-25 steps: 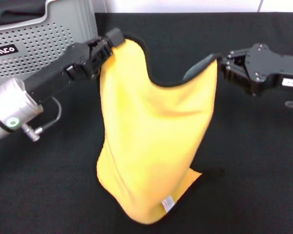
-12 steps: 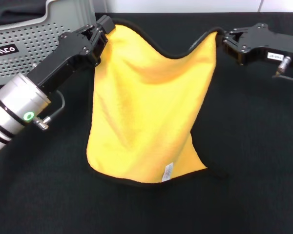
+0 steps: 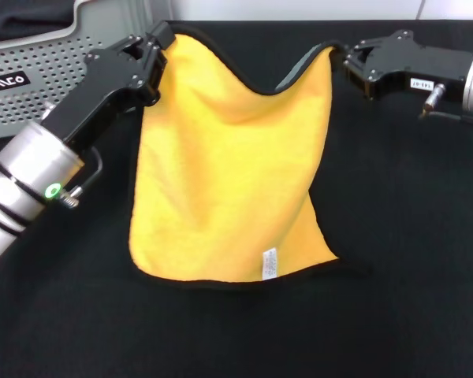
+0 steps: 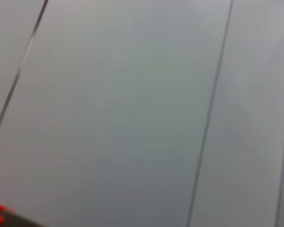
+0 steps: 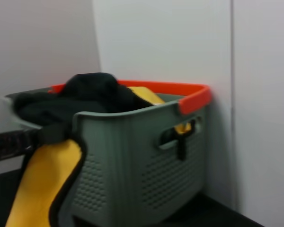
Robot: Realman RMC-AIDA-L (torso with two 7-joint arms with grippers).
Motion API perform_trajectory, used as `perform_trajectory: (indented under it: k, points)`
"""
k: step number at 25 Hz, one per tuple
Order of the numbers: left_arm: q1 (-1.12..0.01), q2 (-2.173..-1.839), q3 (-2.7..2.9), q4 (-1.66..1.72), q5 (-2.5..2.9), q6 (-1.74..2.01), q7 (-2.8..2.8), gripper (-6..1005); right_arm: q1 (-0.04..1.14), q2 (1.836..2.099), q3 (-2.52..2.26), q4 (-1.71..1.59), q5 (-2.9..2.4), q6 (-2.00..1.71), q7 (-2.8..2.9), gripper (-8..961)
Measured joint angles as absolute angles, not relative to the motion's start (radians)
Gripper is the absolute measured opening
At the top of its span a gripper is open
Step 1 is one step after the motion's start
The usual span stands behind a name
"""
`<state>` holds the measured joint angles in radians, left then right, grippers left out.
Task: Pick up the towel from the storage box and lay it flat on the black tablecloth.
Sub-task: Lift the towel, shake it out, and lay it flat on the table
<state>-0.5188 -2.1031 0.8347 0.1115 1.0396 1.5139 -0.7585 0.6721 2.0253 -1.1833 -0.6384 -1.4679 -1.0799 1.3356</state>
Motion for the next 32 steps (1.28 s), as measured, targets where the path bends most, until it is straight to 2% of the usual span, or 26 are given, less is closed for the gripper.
perform_trajectory:
  k: [5,12,17,21,32]
  points:
    - [-0.455,-2.096,0.841,0.158,1.113,1.636,-0.717,26,0.575,2.025,-1.311,-0.804,-1.466,-1.096,1.341,21]
    - [-0.348,-2.097,0.841,0.188,1.246,1.856,-0.496,27,0.335,2.020,-1.502,-1.163,-1.504,-1.081,1.329,21]
    - [-0.241,-2.091,0.845,0.229,1.293,2.026,-0.481,27,0.229,2.021,-1.547,-1.347,-1.541,-1.169,1.356,22]
    - [-0.136,-2.096,0.912,0.368,1.274,2.036,-0.549,27,0.187,2.022,-1.573,-1.464,-1.628,-1.220,1.427,22]
    - [0.050,-2.084,1.167,0.677,1.237,2.040,-0.563,27,0.098,2.025,-1.571,-1.675,-1.707,-1.436,1.467,24]
